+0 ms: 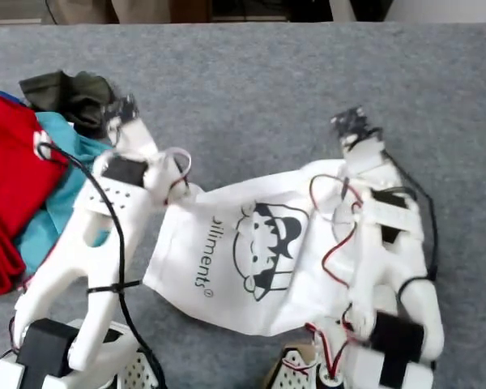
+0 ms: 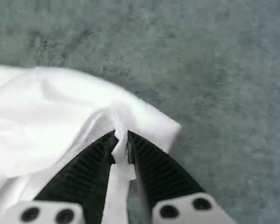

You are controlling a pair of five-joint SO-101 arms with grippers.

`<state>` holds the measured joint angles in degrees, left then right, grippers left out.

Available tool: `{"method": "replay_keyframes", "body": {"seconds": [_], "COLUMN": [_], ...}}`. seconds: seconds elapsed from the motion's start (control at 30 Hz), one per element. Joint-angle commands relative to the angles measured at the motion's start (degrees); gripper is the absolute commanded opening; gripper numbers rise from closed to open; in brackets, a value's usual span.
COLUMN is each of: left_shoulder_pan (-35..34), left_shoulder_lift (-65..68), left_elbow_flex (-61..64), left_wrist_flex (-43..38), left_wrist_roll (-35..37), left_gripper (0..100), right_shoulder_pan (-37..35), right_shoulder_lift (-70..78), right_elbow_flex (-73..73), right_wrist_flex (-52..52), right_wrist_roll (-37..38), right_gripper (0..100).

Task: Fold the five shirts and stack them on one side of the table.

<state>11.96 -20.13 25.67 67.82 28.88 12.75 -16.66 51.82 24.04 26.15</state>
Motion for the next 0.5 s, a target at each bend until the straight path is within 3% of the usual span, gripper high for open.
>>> {"method": "replay_keyframes", "body": {"seconds": [0.0,0.27,0.47], "left_shoulder_pan": [0.26,-3.25,-3.25], "left_shoulder_lift": [-1.27,-1.27,-1.8], "left_elbow_flex": [-19.34,-50.99,-68.92], "left_wrist_flex": [9.41,22.86,32.18], "left_wrist_roll": [-1.41,-2.37,-3.69], "left_gripper": [2,2,2], "right_shoulder_pan": [1.01,1.01,5.41], "right_shoulder_lift": [-12.0,-34.68,-39.96], "right_elbow_flex": [-8.4,-31.69,-49.71], "right_wrist_flex": [8.7,26.81,29.98], "right_wrist_roll": [-2.99,-4.75,-4.48], "right_gripper": [0.1,0.1,0.1]}}
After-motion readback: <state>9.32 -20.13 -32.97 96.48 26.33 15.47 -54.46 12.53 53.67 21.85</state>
